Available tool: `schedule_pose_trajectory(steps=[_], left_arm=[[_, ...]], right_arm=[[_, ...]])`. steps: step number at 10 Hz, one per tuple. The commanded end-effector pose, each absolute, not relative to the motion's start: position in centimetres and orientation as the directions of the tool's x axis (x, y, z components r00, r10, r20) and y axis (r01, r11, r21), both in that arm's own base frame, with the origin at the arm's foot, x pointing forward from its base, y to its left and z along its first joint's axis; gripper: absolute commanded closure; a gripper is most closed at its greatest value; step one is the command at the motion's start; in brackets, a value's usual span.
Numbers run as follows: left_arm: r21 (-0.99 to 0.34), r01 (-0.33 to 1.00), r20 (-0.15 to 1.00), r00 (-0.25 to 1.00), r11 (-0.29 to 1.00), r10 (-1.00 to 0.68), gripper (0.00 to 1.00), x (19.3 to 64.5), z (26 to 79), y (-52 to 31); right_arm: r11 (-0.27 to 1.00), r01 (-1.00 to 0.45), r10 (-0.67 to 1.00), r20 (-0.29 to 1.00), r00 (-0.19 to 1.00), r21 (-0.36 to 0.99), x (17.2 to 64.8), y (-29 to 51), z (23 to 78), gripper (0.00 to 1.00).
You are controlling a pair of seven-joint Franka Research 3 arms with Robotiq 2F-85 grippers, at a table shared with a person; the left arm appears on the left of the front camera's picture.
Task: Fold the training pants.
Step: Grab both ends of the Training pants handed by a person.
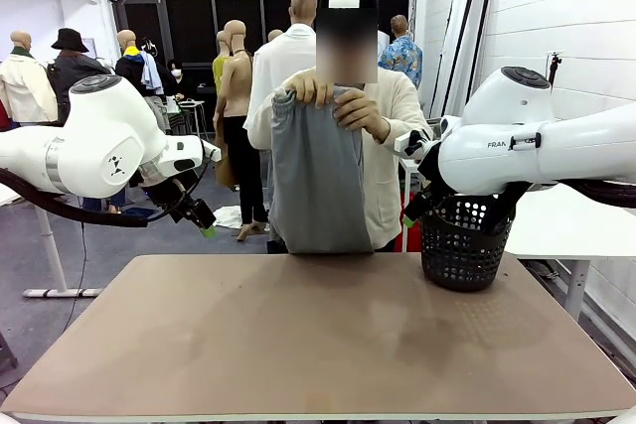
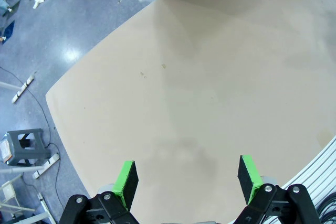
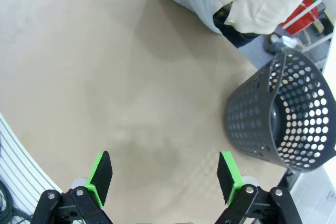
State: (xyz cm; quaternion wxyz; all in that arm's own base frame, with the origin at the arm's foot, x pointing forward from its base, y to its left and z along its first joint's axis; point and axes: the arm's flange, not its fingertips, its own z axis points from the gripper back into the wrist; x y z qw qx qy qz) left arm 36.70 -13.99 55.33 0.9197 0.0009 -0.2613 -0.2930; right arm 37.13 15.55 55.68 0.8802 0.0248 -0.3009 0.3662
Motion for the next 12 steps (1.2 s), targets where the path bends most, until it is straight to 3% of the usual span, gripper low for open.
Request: schedule_pose_trajectory(steps=[1, 12], left_arm=[[0.154, 0.540, 0.478, 0.692, 0.827, -0.541, 0.00, 36.74, 55.56, -13.92], [0.154, 0.540, 0.478, 0.692, 0.827, -0.541, 0.00, 36.74, 55.56, -13.92]], right_arm=[[0.731, -0.660, 0.629, 0.547, 0.552, -0.174, 37.19, 15.51, 55.61, 0.00], [0.731, -0.660, 0.629, 0.547, 0.552, -0.174, 37.19, 15.51, 55.61, 0.00]])
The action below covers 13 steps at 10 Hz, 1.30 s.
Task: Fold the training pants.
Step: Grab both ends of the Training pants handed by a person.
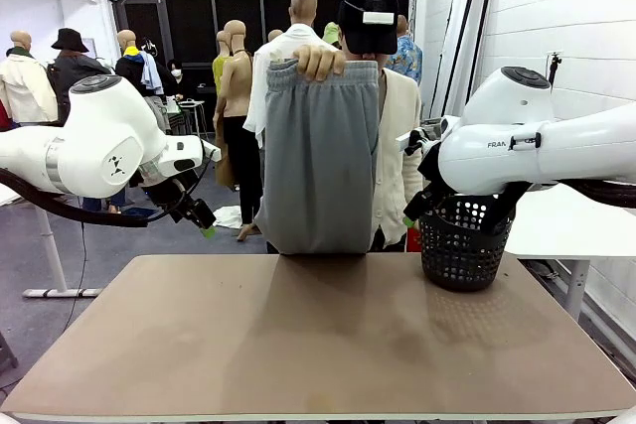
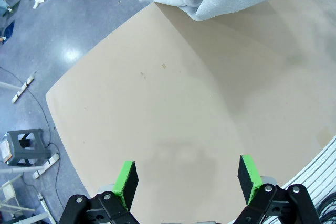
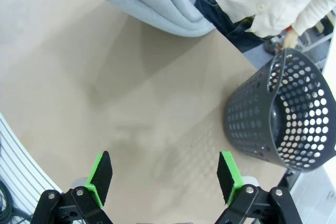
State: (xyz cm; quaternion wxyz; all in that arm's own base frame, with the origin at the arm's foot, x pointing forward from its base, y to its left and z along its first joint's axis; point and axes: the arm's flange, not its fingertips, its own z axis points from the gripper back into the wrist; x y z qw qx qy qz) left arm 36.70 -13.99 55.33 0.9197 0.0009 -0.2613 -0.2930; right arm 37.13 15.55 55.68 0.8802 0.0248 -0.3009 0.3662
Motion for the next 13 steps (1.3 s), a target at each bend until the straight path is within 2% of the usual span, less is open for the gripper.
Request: schedule_pose_trajectory(steps=[1, 13], left_arm=[[0.154, 0.540, 0.478, 0.692, 0.827, -0.541, 0.00, 36.74, 55.56, -13.92], [0.155, 0.539, 0.480, 0.692, 0.828, -0.539, 0.00, 36.70, 55.33, -13.99]], right_arm=[[0.731, -0.660, 0.629, 0.547, 0.552, -0.174, 37.19, 15.51, 55.61, 0.00], [0.731, -0.660, 0.630, 0.548, 0.551, -0.177, 37.13, 15.55, 55.68, 0.00]])
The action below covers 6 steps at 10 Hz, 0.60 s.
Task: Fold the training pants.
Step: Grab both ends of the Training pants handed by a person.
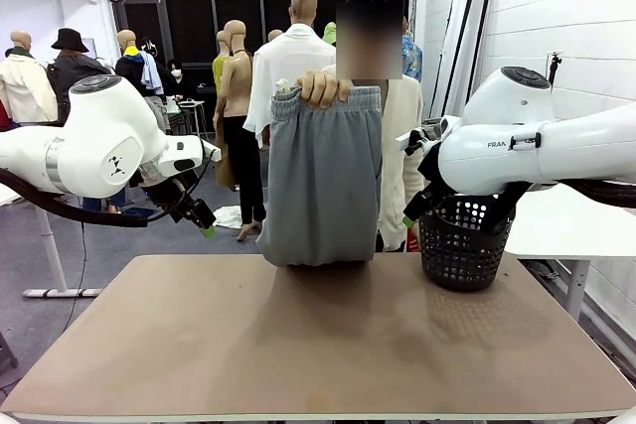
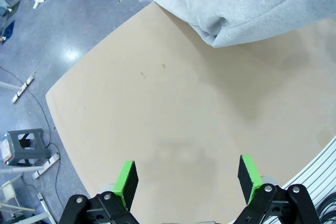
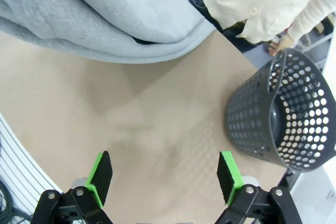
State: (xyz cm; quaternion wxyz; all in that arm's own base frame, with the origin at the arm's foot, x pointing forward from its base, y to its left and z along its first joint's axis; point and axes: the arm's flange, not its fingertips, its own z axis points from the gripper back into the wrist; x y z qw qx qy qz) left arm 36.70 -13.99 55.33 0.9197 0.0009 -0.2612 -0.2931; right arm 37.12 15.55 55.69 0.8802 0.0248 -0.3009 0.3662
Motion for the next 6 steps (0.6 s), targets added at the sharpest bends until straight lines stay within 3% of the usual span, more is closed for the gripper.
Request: schedule_pose_trajectory(steps=[1, 4, 6], left_arm=[[0.175, 0.575, 0.490, 0.653, 0.799, -0.577, 0.00, 37.2, 55.1, -14.0], [0.220, 0.719, 0.485, 0.506, 0.659, -0.714, 0.00, 38.4, 54.7, -13.6], [0.243, 0.782, 0.466, 0.425, 0.574, -0.776, 0.00, 39.0, 54.6, -13.4]], right_arm=[[0.690, -0.695, 0.664, 0.559, 0.496, -0.203, 37.4, 15.4, 55.3, 0.00], [0.571, -0.785, 0.747, 0.551, 0.373, -0.242, 38.6, 14.6, 54.2, 0.00], [0.458, -0.843, 0.778, 0.586, 0.227, -0.283, 39.2, 14.3, 53.3, 0.00]])
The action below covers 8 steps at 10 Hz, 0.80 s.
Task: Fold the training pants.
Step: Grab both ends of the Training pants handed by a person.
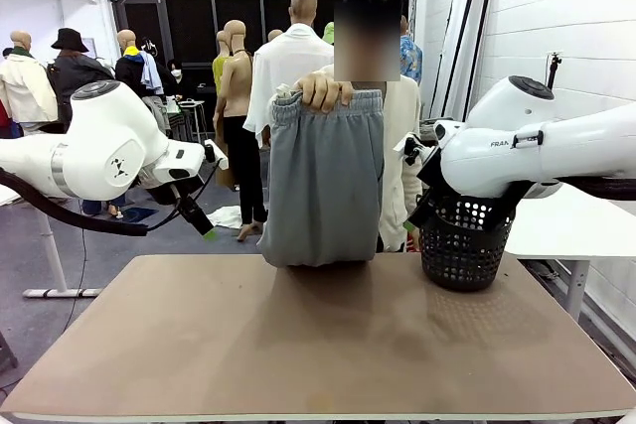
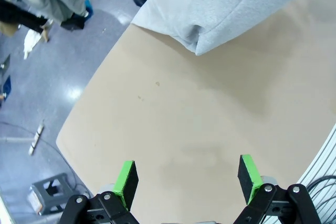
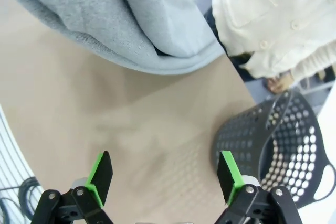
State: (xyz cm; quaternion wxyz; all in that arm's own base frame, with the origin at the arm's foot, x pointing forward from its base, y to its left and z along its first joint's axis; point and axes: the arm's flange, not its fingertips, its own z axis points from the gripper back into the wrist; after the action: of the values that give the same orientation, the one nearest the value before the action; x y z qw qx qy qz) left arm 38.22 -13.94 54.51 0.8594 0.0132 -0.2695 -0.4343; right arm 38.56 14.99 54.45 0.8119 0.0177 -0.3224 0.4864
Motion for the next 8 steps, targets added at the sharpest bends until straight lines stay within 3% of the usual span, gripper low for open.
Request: schedule_pose_trajectory(steps=[1, 5, 8], left_arm=[[0.262, 0.807, 0.450, 0.383, 0.529, -0.807, 0.00, 39.3, 54.5, -13.2], [0.319, 0.894, 0.431, 0.161, 0.316, -0.888, 0.00, 39.9, 53.8, -12.9], [0.317, 0.874, 0.405, 0.226, 0.368, -0.886, 0.00, 39.3, 53.8, -13.4]], right_arm=[[0.413, -0.859, 0.785, 0.597, 0.168, -0.301, 39.6, 14.3, 53.0, 0.00], [0.306, -0.882, 0.797, 0.604, 0.030, -0.359, 40.4, 14.5, 51.8, 0.00], [0.326, -0.877, 0.811, 0.581, 0.068, -0.353, 39.6, 14.7, 53.0, 0.00]])
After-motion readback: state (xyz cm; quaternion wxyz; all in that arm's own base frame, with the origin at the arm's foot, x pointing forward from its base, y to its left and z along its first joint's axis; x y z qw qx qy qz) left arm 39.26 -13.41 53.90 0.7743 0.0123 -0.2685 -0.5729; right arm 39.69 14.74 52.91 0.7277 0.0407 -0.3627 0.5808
